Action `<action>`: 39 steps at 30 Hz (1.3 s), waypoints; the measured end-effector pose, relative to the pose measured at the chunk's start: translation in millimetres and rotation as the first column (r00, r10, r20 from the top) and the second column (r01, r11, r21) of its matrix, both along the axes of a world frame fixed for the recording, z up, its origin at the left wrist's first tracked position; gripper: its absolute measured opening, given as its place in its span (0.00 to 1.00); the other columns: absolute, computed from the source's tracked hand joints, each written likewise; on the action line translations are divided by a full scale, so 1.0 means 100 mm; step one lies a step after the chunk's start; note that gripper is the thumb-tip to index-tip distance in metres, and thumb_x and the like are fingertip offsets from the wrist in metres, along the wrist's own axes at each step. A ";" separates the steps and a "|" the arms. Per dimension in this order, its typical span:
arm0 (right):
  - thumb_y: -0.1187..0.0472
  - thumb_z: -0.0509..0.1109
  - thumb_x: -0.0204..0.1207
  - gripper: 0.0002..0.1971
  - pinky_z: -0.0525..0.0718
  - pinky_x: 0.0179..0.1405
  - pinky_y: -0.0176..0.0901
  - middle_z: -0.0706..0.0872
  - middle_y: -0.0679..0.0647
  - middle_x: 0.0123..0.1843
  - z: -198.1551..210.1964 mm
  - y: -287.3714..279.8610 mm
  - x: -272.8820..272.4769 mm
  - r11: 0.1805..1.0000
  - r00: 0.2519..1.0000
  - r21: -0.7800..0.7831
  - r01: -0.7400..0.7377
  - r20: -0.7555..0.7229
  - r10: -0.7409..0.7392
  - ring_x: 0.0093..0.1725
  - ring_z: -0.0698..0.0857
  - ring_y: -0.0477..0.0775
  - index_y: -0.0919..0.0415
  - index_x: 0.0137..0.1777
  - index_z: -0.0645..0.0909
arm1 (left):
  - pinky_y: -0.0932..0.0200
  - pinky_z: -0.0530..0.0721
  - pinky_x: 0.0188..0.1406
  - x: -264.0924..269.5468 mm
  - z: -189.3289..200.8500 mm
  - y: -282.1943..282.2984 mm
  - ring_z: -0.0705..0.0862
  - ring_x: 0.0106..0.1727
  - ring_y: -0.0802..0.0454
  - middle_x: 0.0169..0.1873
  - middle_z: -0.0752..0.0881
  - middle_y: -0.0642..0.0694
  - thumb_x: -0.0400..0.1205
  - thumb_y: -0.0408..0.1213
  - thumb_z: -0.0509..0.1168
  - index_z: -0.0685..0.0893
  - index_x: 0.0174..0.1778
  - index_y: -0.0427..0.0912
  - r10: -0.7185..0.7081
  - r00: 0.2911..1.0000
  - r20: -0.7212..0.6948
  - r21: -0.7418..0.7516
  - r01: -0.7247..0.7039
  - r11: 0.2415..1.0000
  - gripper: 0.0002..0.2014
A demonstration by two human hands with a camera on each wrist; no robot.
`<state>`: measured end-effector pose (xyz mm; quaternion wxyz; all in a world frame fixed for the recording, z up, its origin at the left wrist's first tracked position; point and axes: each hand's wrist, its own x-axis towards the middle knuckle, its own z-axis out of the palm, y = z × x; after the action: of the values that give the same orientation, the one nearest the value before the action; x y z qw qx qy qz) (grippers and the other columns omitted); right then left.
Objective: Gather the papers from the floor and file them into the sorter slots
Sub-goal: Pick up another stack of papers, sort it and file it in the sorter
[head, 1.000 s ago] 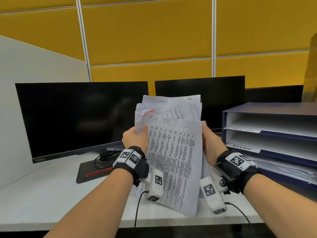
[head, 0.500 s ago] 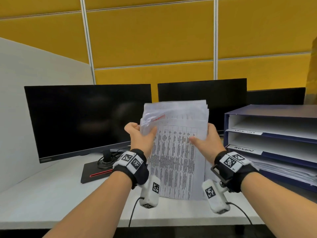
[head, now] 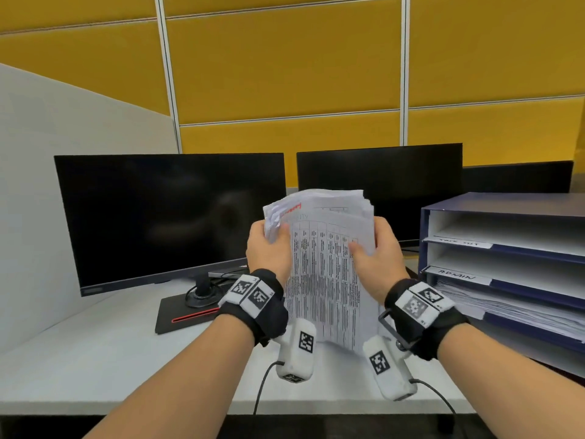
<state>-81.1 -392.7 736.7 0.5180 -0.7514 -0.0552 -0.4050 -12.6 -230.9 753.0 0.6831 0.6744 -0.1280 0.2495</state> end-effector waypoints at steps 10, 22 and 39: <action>0.69 0.69 0.76 0.24 0.82 0.43 0.32 0.80 0.52 0.61 -0.03 -0.11 0.00 0.988 0.998 0.156 0.005 -0.065 0.005 0.60 0.82 0.53 0.55 0.69 0.69 | 0.44 0.86 0.56 0.01 -0.08 0.08 0.88 0.52 0.47 0.54 0.86 0.43 0.77 0.56 0.68 0.73 0.63 0.39 -0.135 0.980 -0.145 -0.074 0.125 0.989 0.28; 0.69 0.67 0.77 0.23 0.83 0.53 0.44 0.79 0.54 0.64 0.08 -0.12 -0.01 0.982 0.987 0.109 0.152 -0.061 -0.146 0.63 0.80 0.55 0.57 0.70 0.67 | 0.52 0.83 0.52 -0.05 -0.05 0.14 0.84 0.53 0.51 0.53 0.83 0.50 0.82 0.54 0.63 0.71 0.66 0.46 -0.063 0.998 -0.021 0.150 0.065 0.987 0.22; 0.66 0.70 0.76 0.20 0.84 0.52 0.43 0.81 0.50 0.58 -0.01 -0.06 -0.04 0.981 0.992 0.151 0.122 -0.062 -0.113 0.56 0.82 0.50 0.59 0.67 0.72 | 0.42 0.85 0.56 0.00 -0.07 0.15 0.86 0.52 0.47 0.49 0.85 0.47 0.84 0.57 0.58 0.76 0.54 0.46 -0.041 0.998 -0.050 0.069 0.044 0.997 0.16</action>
<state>-85.0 -398.5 736.2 0.5511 -0.7215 0.0347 -0.4177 -12.9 -215.5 745.9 0.6670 0.7010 -0.1344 0.2137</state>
